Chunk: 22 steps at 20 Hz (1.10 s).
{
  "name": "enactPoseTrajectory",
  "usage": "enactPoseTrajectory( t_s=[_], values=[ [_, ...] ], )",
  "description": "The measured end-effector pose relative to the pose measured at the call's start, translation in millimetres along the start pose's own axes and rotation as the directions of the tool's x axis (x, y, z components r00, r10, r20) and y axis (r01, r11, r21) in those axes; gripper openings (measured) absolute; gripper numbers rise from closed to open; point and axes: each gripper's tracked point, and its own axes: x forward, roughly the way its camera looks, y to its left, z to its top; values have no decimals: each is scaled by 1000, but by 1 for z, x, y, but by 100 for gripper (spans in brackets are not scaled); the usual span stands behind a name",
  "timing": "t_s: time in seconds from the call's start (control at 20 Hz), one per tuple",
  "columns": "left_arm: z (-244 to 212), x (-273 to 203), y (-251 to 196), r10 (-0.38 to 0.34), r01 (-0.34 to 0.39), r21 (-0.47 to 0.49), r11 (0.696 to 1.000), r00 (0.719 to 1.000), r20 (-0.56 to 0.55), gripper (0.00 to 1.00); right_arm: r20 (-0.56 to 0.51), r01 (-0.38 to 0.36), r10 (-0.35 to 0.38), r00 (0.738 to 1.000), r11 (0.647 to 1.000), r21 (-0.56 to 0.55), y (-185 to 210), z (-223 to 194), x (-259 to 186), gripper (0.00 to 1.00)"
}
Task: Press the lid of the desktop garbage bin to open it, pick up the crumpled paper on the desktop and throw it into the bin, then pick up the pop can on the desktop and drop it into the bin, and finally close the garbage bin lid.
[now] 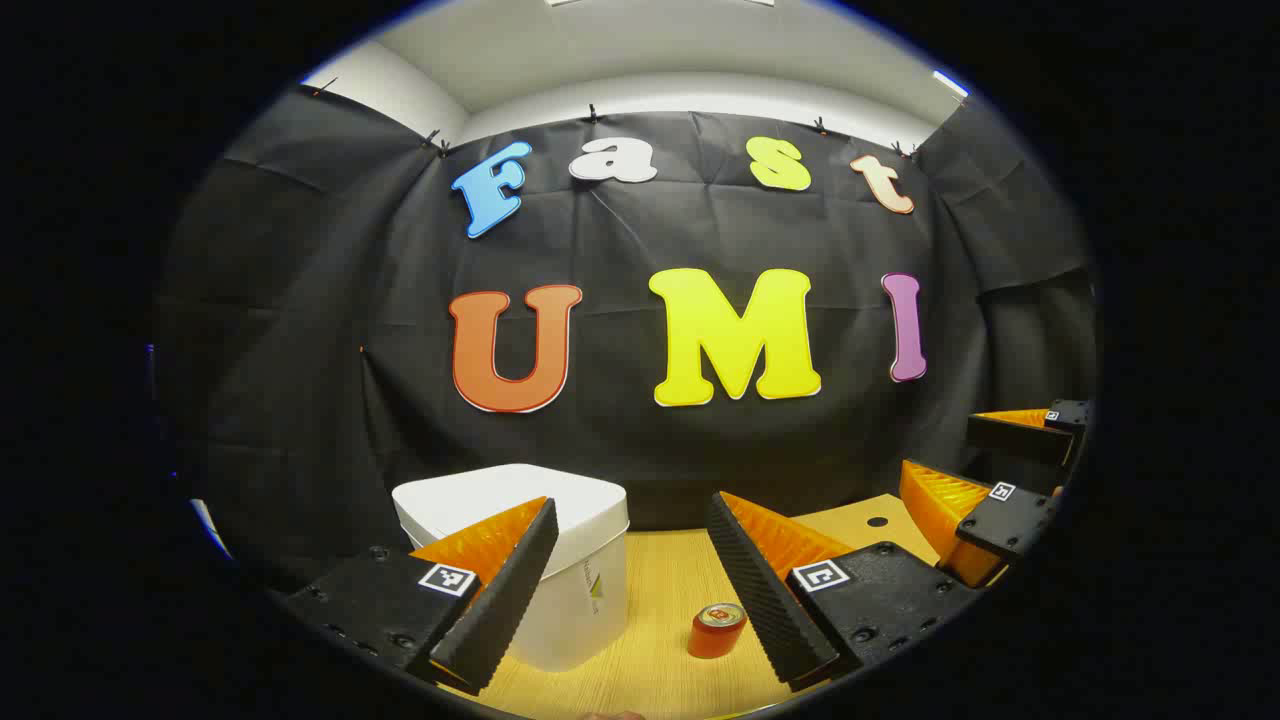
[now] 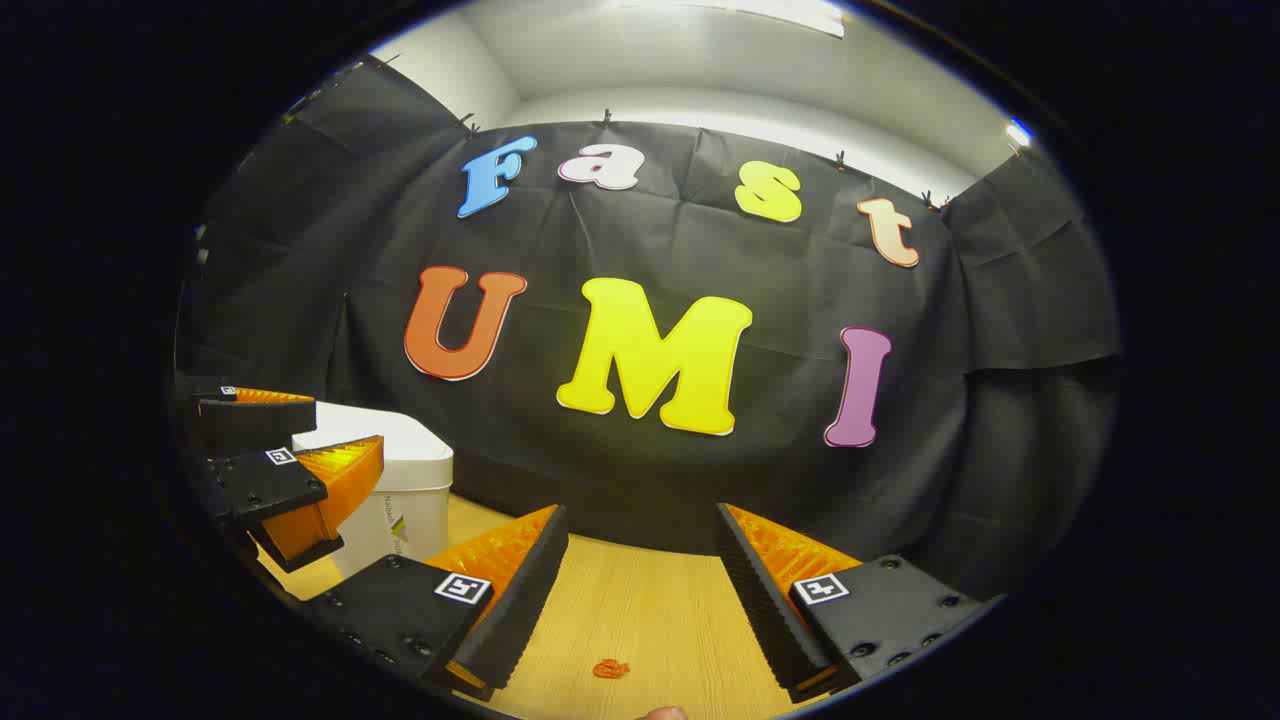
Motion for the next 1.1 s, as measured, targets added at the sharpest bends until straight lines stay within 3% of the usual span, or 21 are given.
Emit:
enactPoseTrajectory(
  t_s=[0.5, 1.1],
  values=[
    [3, 0, -5, -50, 50, -11, 999, 999, -2, 99, -9, 17, -17, 1000, 1000, -22, 0, -2, -5, 94],
    [3, 2, 7, -39, 39, -5, 999, 999, -17, 99, -11, 11, -11, 1000, 999, -32, 5, 1, -17, 94]
  ],
)
